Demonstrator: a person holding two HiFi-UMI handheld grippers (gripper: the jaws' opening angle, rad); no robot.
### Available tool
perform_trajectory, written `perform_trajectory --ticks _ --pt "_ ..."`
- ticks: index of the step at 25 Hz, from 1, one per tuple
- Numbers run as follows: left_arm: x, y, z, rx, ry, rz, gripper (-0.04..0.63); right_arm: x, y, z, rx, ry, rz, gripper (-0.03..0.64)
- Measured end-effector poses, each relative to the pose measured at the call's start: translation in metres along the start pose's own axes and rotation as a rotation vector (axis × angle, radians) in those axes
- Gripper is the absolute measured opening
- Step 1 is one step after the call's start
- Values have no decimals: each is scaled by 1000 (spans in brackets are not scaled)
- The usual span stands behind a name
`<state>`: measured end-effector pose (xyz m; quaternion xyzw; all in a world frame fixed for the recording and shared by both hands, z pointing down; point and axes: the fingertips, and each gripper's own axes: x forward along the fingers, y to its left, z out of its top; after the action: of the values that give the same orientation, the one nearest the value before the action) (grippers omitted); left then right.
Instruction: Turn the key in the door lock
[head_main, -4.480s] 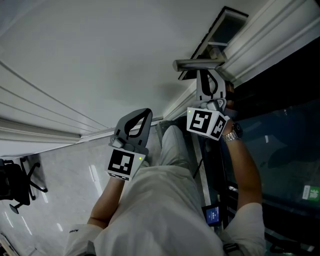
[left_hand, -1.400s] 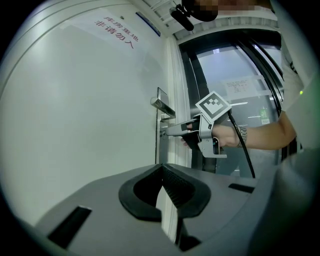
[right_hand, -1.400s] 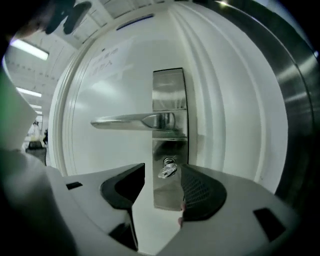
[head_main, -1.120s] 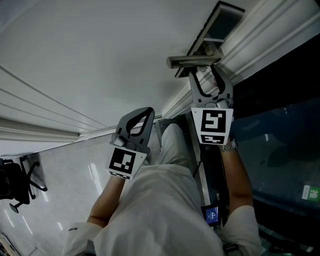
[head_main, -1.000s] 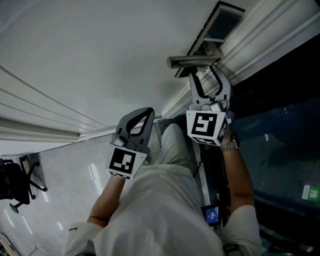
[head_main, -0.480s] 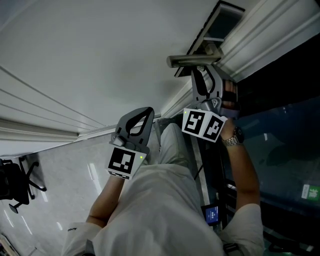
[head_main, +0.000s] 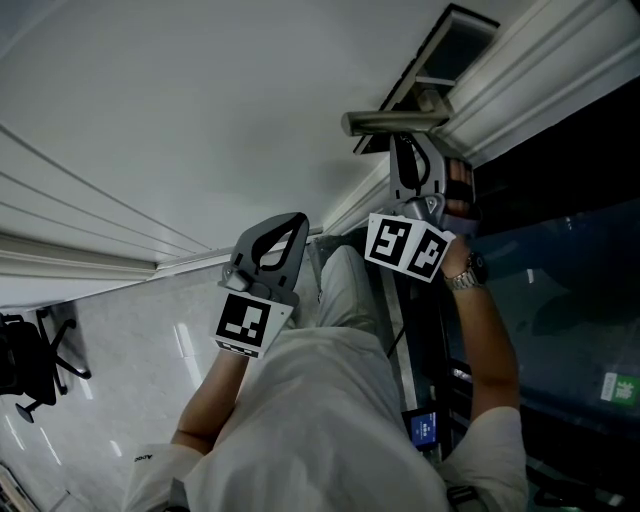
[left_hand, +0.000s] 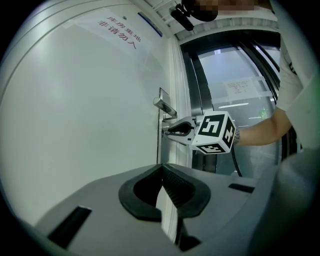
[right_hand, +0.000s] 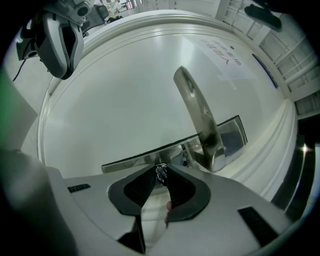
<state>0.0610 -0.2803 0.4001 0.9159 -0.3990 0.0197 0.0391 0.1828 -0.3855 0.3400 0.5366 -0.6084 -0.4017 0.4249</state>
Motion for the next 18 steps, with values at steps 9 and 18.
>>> perform_trajectory --ticks 9,18 --pt "2 4 0 14 -9 3 6 4 -2 -4 53 9 -15 25" --pt "5 1 -1 0 3 -4 6 3 -5 -4 193 16 -14 15"
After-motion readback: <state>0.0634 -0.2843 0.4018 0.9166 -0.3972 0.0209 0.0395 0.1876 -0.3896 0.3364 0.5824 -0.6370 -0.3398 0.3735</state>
